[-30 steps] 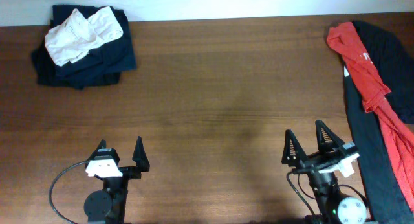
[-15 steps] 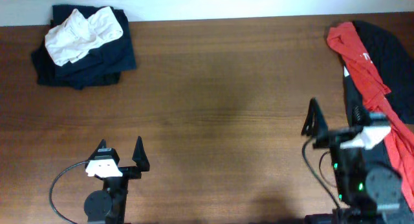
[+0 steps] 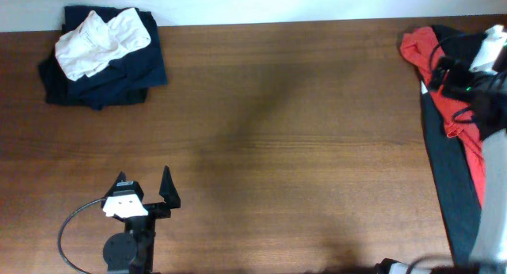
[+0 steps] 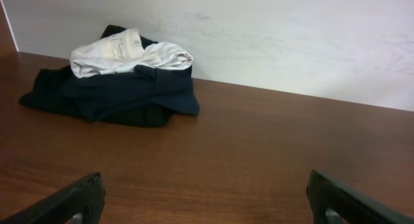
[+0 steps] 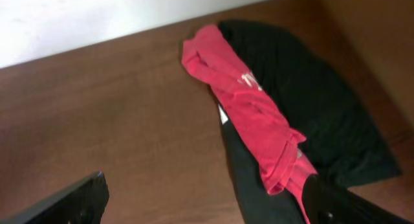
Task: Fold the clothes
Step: 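Reach the right gripper to the red shirt on the right pile and grasp it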
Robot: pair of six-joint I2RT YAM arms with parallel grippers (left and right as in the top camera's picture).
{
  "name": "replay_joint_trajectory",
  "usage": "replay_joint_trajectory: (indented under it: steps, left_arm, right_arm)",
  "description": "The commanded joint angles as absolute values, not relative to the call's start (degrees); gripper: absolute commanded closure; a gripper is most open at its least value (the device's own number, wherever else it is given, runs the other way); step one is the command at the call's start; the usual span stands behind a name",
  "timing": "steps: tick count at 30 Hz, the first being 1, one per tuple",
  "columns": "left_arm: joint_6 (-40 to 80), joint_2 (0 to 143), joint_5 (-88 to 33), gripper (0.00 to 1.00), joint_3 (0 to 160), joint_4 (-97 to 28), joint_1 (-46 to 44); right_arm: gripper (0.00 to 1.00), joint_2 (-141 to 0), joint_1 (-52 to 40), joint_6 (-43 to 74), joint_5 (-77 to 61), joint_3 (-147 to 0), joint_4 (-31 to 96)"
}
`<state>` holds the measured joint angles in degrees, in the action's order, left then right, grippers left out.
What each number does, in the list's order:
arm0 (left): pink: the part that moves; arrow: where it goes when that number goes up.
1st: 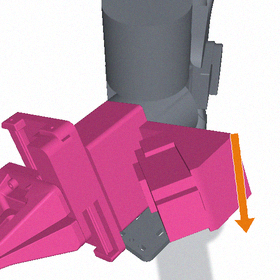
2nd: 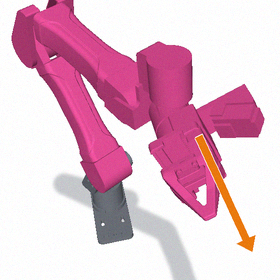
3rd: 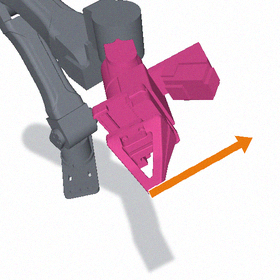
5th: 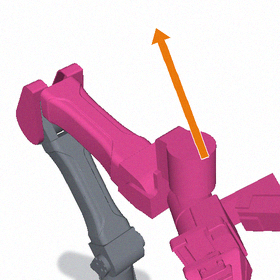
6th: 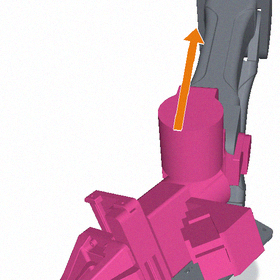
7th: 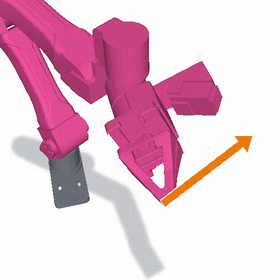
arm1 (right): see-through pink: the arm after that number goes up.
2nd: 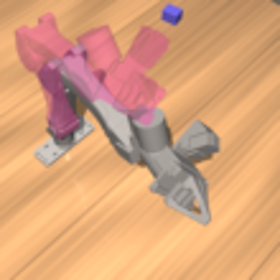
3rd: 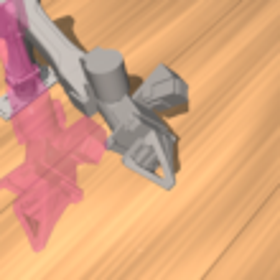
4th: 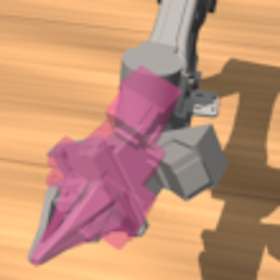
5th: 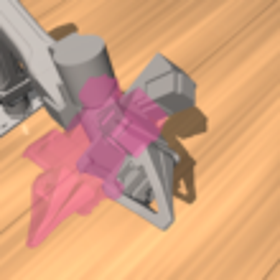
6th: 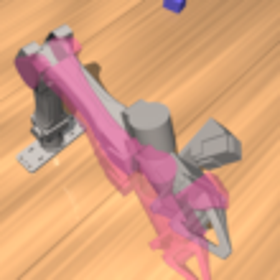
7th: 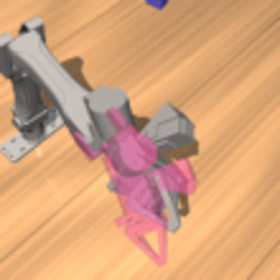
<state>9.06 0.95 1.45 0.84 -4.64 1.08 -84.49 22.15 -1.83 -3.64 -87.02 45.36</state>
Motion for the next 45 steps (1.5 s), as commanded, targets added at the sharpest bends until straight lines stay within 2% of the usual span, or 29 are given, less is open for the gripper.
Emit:
replay_joint_trajectory:
  steps: [1, 15, 17, 20, 22, 27, 29, 31, 33, 34, 35, 41, 43, 45]
  left_arm:
    - [8.2, 0.7, 2.9, 0.01, 0.5, -4.6, 1.3]
    - [8.1, 1.6, 4.8, 0.01, 0.5, -4.4, 1.3]
    - [8.1, 2.7, 4.8, 0.01, 0.5, -4.4, 1.3]
    - [8.1, 3.9, 4.8, 0.01, 0.5, -4.4, 1.3]
    - [8.1, 4.2, 4.8, 0.01, 0.5, -4.4, 1.3]
    - [8.1, 4.2, 4.8, 0.01, 0.5, -4.4, 1.3]
    - [8.1, 4.2, 4.8, 0.01, 0.5, -4.4, 1.3]
    - [8.1, 4.2, 4.8, 0.01, 0.5, -4.4, 1.3]
    - [8.1, 4.2, 4.8, 0.01, 0.5, -4.4, 1.3]
    - [8.1, 4.2, 4.8, 0.01, 0.5, -4.4, 1.3]
    - [8.1, 4.2, 4.8, 0.01, 0.5, -4.4, 1.3]
    - [8.1, 4.2, 4.8, 0.01, 0.5, -4.4, 1.3]
    - [8.1, 4.2, 4.8, 0.01, 0.5, -4.3, 1.3]
    - [8.1, 4.2, 4.8, 0.01, 0.5, -4.3, 1.3]
  right_arm:
    - [0.01, -88.5, 25.5, -2.3, -7.2, -89.8, 47.2]
    - [0.01, -113.5, 38.0, -2.3, -8.6, -89.9, 34.8]
    - [0.06, -116.7, 38.7, -2.0, -8.6, -89.9, 32.6]
    - [0.08, -120.2, 39.1, 0.5, -8.6, -89.9, 28.2]
    - [0.16, -121.8, 39.1, 1.3, -8.6, -89.9, 25.3]
    - [0.18, -125.3, 39.0, 3.3, -8.9, -89.9, 22.5]
    - [0.26, -126.2, 39.0, 3.7, -9.1, -89.9, 22.3]
    - [0.49, -126.5, 39.0, 3.7, -9.1, -89.9, 21.6]
    - [0.64, -126.5, 39.0, 3.7, -9.7, -90.0, 20.8]
    - [0.76, -126.5, 39.0, 4.0, -10.2, -90.1, 20.6]
    - [0.83, -126.5, 39.0, 5.0, -10.1, -90.3, 20.7]
    - [0.87, -124.9, 39.0, 6.5, -12.5, -97.3, 24.0]
    - [0.89, -124.2, 38.9, 6.5, -12.5, -100.6, 28.1]
    - [0.96, -123.6, 38.7, 6.5, -13.1, -103.9, 33.4]
